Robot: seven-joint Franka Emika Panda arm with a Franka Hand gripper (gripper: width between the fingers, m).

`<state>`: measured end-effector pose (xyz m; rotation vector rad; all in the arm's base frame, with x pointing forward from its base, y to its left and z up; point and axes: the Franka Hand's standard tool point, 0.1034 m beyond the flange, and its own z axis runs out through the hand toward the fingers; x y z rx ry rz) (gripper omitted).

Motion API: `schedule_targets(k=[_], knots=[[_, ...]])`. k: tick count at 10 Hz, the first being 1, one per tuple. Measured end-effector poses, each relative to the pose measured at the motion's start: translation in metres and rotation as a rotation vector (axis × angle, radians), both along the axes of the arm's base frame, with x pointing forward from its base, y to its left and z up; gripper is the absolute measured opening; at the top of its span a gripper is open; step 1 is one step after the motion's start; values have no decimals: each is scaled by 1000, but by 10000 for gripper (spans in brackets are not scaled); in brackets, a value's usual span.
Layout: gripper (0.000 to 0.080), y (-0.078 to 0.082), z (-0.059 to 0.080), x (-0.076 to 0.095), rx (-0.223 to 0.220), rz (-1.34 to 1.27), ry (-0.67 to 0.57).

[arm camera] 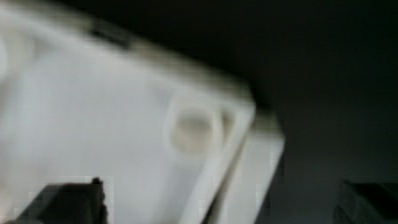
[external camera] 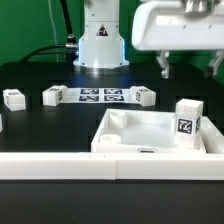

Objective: Assemble square table

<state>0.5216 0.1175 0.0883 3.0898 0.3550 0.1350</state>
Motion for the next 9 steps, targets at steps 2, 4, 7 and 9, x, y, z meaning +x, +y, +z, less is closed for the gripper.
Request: schedule_targets(k=[2, 4, 7, 9], knots=[[649, 2, -11, -20, -30, 100, -13], [649, 1, -10, -19, -32, 93, 6], [649, -6, -16, -40, -39, 58, 133], [649, -6, -13, -60, -71, 41, 347]])
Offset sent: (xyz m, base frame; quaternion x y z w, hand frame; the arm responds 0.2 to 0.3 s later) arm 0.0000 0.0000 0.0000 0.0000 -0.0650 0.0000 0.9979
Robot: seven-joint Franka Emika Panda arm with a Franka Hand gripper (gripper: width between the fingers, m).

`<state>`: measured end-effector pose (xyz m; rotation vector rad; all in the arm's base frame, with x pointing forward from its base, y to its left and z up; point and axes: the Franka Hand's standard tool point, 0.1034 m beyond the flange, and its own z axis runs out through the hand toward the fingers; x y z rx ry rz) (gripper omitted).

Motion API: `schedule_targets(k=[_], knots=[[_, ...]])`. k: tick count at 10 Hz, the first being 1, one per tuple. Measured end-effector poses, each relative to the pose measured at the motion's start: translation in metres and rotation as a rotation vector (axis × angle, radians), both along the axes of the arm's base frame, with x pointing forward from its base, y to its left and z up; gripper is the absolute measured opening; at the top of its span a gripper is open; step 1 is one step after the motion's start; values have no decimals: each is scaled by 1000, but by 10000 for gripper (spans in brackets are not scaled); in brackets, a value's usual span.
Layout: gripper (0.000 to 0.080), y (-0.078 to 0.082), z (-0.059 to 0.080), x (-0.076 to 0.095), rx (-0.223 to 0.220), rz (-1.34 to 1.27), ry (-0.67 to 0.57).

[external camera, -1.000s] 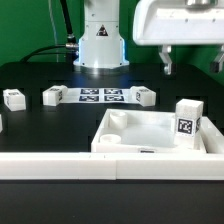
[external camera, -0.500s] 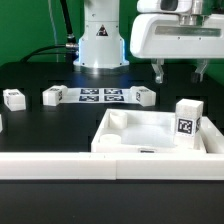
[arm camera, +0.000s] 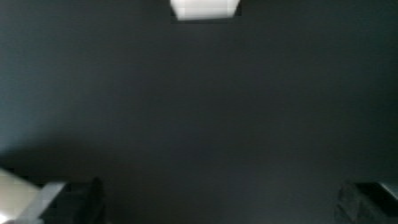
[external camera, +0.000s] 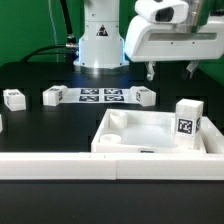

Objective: Assemble square table

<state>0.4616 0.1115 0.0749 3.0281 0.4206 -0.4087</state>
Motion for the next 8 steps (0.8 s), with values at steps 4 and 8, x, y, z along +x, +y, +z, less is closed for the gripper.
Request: schedule_targets(k=[4, 8], knots=[[649, -1, -3, -7, -78, -16, 195], [649, -7, -21, -38, -163, -120, 584]])
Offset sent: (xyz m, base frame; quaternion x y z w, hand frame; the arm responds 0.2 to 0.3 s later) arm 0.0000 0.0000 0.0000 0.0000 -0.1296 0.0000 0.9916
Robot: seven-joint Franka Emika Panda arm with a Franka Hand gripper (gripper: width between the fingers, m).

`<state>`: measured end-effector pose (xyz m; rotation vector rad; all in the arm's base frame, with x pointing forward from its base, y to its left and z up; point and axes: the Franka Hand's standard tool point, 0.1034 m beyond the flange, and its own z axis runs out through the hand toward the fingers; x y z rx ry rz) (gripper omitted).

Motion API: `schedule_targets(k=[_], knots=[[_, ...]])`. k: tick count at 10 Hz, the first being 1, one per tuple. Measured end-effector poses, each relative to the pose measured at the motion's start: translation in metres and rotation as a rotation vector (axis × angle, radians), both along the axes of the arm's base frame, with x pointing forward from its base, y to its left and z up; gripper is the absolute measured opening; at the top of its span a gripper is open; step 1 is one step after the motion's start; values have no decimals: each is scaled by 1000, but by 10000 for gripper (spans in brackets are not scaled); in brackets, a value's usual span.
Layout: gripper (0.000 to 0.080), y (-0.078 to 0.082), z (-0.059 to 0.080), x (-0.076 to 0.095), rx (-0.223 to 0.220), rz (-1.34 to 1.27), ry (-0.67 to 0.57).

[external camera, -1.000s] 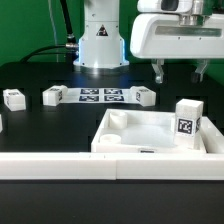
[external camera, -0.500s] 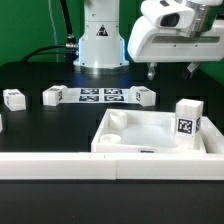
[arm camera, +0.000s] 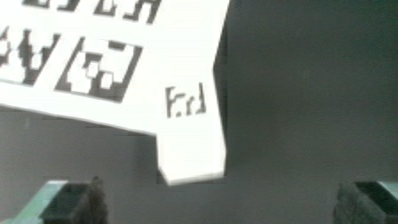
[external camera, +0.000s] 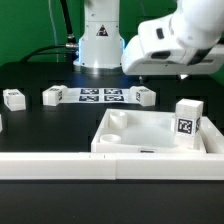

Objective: Assemble square table

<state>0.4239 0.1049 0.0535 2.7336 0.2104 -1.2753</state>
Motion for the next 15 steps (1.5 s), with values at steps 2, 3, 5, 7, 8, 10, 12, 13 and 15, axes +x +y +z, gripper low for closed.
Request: schedule_targets(k=[2, 3, 5, 7, 8, 10, 12, 13, 15], knots=[[649, -4, -3, 5, -14, -7, 30], [649, -5, -4, 5, -15, -9, 27], [649, -13, -11, 2, 29, 18, 25], [649, -18, -19, -7, 55, 45, 10], [649, -14, -20, -9, 52, 54, 4], [649, -18, -20, -8, 51, 44, 4], [649, -16, -28, -13, 38, 38, 0], [649, -9, -37, -25, 42, 48, -5], [649, -10, -45, -38, 43, 50, 0]])
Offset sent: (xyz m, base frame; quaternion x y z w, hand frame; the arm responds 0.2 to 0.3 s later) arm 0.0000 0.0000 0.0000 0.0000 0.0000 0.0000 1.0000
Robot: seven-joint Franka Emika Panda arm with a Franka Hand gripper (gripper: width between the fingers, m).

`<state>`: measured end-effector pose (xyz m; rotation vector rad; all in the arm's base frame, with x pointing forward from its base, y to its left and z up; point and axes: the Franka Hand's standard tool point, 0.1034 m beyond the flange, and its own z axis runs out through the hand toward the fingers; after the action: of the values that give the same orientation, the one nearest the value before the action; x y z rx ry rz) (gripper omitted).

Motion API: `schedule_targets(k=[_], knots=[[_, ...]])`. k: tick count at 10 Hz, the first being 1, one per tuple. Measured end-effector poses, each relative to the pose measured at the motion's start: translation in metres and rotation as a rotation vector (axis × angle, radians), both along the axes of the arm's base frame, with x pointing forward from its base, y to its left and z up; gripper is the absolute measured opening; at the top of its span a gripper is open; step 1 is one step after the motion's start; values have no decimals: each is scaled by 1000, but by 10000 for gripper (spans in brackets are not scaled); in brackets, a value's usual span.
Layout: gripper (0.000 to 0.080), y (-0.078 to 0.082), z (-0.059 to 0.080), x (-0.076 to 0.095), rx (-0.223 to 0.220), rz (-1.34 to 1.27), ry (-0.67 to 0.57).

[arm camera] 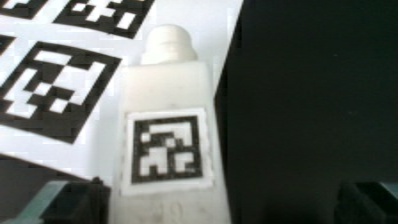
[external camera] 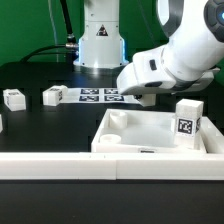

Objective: Assemble square table

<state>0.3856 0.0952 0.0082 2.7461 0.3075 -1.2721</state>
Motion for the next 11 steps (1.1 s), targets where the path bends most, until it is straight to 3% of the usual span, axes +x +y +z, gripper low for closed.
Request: schedule_targets(k=[3, 4, 5, 6, 7, 11], knots=[[649, -2, -1, 0, -3, -7, 1], [516, -3, -1, 0, -3, -9, 1], [516, -3, -1, 0, -3, -10, 1], [377, -4, -1, 1, -3, -12, 1], [287, -5, -1, 1, -4, -13, 1], [288, -7, -1, 1, -4, -19, 1]])
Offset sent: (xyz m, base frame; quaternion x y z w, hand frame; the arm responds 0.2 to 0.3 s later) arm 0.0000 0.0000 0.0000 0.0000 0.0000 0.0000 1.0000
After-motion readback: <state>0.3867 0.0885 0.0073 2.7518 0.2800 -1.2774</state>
